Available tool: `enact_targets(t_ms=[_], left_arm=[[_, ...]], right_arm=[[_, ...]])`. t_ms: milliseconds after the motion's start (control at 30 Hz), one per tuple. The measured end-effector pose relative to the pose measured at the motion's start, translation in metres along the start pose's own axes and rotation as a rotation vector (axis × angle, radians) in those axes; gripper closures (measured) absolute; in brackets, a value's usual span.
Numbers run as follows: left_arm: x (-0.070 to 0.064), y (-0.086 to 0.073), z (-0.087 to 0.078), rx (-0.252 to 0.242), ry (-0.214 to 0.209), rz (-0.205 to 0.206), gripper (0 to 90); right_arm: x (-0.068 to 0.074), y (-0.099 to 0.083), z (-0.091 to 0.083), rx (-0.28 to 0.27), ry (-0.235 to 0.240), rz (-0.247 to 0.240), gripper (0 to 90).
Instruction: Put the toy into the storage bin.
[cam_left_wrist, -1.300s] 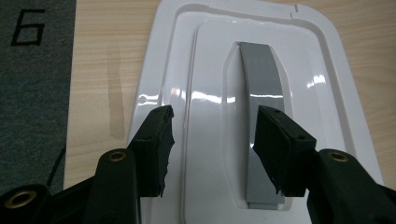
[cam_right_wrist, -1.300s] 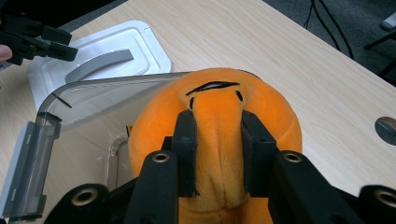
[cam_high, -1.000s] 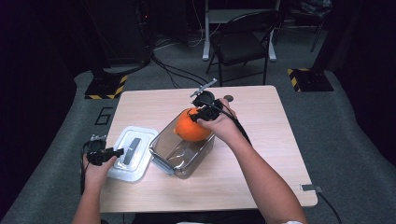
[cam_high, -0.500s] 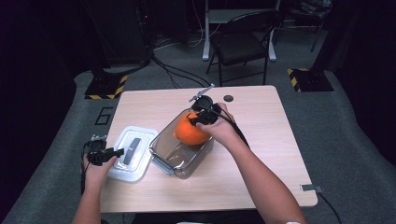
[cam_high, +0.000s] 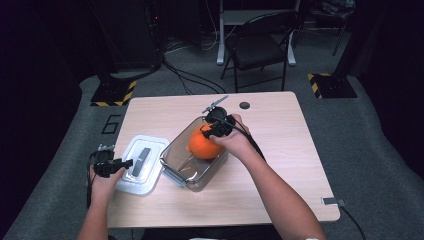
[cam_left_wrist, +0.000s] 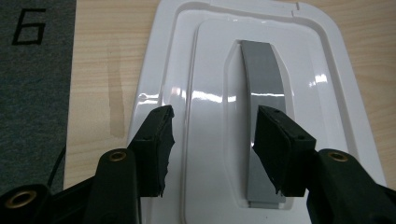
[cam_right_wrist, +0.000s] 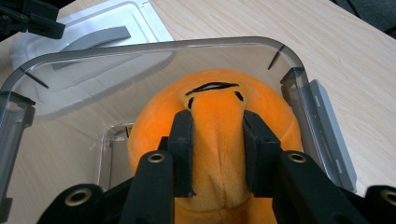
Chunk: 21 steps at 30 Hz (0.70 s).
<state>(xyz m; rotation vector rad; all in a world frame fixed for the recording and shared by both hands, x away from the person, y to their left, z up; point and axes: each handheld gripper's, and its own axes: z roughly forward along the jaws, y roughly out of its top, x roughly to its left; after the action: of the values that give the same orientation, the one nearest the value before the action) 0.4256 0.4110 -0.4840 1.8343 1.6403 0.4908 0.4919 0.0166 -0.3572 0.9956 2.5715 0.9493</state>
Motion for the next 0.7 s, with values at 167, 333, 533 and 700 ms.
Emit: enact_targets(t_ms=[167,333,533,700], left_arm=[[0.0,0.0,0.0,-0.002,-0.001,-0.001,46.8],[0.0,0.0,0.0,-0.002,0.0,0.001,46.9],[-0.001,0.0,0.0,-0.003,0.0,0.002,46.9],[0.0,0.0,0.0,-0.004,0.001,0.002,47.0]], right_arm=[[-0.001,-0.004,0.004,0.009,0.002,0.004,67.0],[0.001,-0.008,0.009,0.021,-0.007,-0.005,66.5],[0.004,-0.008,0.016,0.041,-0.016,-0.017,66.3],[0.007,-0.009,0.021,0.055,-0.029,-0.03,65.8]])
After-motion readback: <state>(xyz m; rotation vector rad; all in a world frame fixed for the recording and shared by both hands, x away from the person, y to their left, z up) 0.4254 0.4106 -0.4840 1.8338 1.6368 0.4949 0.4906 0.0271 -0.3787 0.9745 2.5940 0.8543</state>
